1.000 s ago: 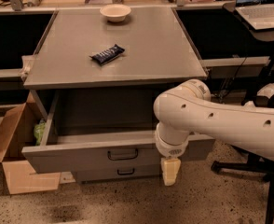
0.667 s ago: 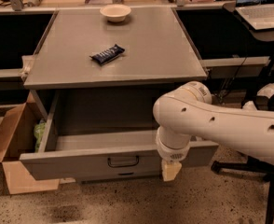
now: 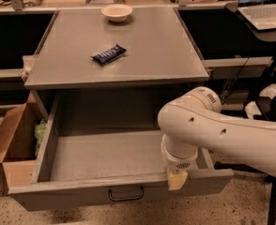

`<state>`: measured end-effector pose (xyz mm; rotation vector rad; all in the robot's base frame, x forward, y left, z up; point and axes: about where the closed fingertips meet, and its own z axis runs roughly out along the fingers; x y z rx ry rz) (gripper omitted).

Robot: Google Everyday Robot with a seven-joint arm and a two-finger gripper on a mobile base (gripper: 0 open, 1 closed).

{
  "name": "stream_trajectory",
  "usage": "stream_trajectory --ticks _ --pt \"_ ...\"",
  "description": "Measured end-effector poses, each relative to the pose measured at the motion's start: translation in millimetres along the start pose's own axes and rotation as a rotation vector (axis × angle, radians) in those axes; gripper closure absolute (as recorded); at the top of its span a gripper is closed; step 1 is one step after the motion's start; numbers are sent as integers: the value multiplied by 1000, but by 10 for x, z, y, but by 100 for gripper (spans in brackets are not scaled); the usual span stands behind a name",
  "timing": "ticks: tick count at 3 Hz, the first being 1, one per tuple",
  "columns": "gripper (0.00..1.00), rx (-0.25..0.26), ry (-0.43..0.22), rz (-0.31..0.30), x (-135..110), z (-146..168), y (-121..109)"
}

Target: Open top drawer

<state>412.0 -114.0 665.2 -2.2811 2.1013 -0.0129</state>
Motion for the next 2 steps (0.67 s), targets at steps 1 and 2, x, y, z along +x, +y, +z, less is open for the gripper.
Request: stream_trajectory --ticks 1,2 --pt "0 0 0 0 0 0 0" --pt "0 0 0 0 0 0 0"
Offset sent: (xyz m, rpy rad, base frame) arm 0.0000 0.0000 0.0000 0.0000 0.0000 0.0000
